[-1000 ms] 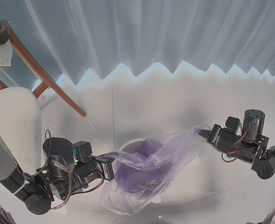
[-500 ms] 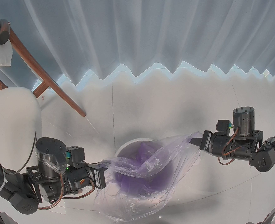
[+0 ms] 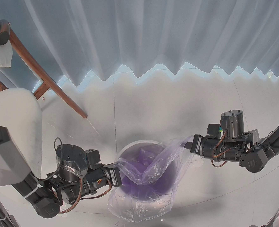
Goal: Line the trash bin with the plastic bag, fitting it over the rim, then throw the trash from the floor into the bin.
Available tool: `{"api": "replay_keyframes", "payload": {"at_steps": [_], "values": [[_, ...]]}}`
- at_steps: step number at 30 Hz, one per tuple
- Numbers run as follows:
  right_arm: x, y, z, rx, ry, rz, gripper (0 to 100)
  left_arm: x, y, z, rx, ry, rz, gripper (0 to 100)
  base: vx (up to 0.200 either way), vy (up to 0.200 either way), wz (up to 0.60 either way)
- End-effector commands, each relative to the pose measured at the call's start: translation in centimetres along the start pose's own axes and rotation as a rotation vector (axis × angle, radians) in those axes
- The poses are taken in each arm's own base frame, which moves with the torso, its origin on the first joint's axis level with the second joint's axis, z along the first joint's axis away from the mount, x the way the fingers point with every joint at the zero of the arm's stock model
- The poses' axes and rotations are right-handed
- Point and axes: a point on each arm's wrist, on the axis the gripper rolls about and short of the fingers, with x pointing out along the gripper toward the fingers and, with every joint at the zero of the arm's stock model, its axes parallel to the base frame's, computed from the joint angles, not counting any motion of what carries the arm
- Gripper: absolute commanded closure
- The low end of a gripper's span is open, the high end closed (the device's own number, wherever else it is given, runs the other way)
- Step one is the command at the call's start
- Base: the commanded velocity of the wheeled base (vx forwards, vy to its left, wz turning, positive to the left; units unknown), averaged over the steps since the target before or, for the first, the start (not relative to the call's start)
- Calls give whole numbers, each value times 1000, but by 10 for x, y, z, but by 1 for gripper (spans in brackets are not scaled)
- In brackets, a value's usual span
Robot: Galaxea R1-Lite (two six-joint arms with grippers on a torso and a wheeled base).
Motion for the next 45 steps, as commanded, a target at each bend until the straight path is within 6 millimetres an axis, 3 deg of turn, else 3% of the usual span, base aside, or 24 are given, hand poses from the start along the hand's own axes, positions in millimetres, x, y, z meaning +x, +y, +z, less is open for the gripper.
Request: {"api": "replay_keyframes", "payload": {"at_steps": [1, 7, 9, 13, 20, 24, 36, 45], "values": [[13, -3, 15, 5, -35, -5, 100, 21, 19, -15, -39, 7, 48, 100, 0, 0, 0], [16, -9, 40, 32, -61, -50, 100, 24, 33, -1, -64, -38, 87, 100, 0, 0, 0], [15, -11, 61, 50, -83, -73, 100, 26, 43, 6, -78, -49, 121, 100, 0, 0, 0], [17, -8, 75, 58, -82, -86, 100, 29, 55, 14, -96, -68, 153, 100, 0, 0, 0], [28, -11, 81, 20, -69, -97, 100, 31, 68, 14, -119, -67, 191, 100, 0, 0, 0], [48, -18, 87, 16, -69, -103, 100, 34, 73, 10, -125, -54, 205, 100, 0, 0, 0], [74, -34, 104, 26, -58, -150, 100, 41, 89, 7, -143, -47, 250, 100, 0, 0, 0], [87, -45, 97, 9, -29, -197, 100, 46, 96, -6, -150, 0, 272, 100, 0, 0, 0]]}}
